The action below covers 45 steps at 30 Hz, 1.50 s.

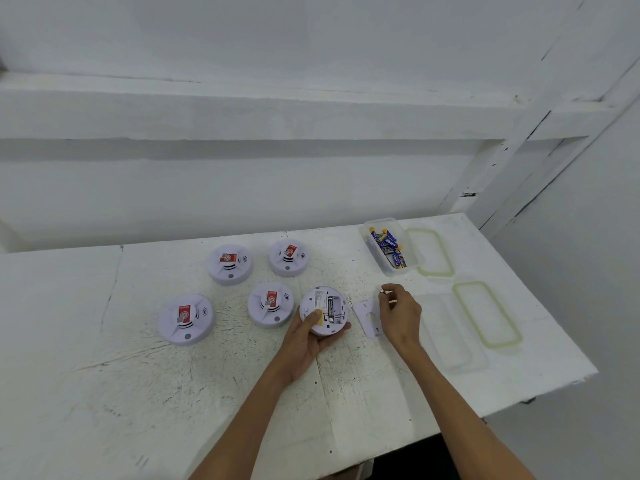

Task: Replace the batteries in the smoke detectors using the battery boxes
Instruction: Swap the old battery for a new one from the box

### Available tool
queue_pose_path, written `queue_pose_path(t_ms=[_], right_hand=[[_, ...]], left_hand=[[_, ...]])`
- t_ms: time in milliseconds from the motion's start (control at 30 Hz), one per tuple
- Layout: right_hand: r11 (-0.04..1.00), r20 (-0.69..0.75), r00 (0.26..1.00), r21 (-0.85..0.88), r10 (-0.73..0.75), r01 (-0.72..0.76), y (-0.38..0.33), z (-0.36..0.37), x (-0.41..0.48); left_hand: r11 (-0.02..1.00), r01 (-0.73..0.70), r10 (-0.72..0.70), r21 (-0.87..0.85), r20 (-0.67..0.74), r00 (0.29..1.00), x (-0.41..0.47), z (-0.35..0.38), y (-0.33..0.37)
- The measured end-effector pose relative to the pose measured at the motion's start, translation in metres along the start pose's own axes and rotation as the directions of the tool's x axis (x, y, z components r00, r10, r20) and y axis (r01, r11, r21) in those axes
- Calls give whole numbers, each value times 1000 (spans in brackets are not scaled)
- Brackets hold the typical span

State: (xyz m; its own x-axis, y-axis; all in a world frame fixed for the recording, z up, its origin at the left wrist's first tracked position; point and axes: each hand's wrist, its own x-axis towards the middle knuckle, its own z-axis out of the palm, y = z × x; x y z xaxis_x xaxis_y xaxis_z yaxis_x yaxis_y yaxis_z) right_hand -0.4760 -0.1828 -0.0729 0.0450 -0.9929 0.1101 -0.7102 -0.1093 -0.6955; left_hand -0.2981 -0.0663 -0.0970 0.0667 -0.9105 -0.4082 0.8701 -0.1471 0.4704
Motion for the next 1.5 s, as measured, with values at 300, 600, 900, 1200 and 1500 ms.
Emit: queue_pose_path(t_ms=[300,600,900,1200,1500], right_hand=[[990,42,999,-139,20,-14,16,11,6],[994,57,998,-104,-11,17,11,12,6],[988,-100,988,-114,-119,107,-1,-28,15],[968,-166,954,30,251,-249,38,-70,11],[868,-113,862,127,494,-481,55,-55,25]], left_hand=[[1000,1,-1,4,12,1000,-2,2,2],[1000,10,-10,1,21,1000,-1,2,2],[1000,11,-12,26,36,999,0,2,2],[999,26,-27,31,28,999,-1,2,2],[999,36,-37,29,27,999,-2,2,2]])
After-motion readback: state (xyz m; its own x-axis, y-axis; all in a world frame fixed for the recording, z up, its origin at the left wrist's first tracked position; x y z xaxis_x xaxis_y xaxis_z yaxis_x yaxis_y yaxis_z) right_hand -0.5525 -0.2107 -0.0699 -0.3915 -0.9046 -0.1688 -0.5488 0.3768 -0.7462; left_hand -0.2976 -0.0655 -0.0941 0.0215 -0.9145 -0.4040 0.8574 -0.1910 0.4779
